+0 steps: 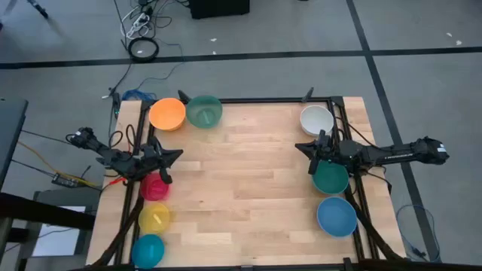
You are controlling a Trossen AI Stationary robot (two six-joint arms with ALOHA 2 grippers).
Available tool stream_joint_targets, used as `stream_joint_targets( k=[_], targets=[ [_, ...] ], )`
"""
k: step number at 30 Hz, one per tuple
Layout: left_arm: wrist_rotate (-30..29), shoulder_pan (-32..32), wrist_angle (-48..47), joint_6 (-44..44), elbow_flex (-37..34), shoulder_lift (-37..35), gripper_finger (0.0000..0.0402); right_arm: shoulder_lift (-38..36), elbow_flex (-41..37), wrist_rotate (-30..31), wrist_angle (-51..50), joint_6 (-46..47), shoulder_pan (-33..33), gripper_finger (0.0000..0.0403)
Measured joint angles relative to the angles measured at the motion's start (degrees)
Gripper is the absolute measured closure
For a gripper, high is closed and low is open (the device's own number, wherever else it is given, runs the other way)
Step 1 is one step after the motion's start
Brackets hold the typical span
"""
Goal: Nest bowls inside each other
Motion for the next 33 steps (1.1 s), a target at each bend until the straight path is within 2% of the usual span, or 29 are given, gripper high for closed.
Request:
stream_joint_targets(
  k=[31,33],
  targets=[
    [0.0,0.0,0.0,0.0,0.0,0.0,0.0385,0.0,0.0,0.0,0.0,0.0,0.0,0.0403],
    [0.0,0.0,0.5,0.0,0.0,0.0,0.0385,0.0,0.0,0.0,0.0,-3.3,0.0,0.0403]
  ],
)
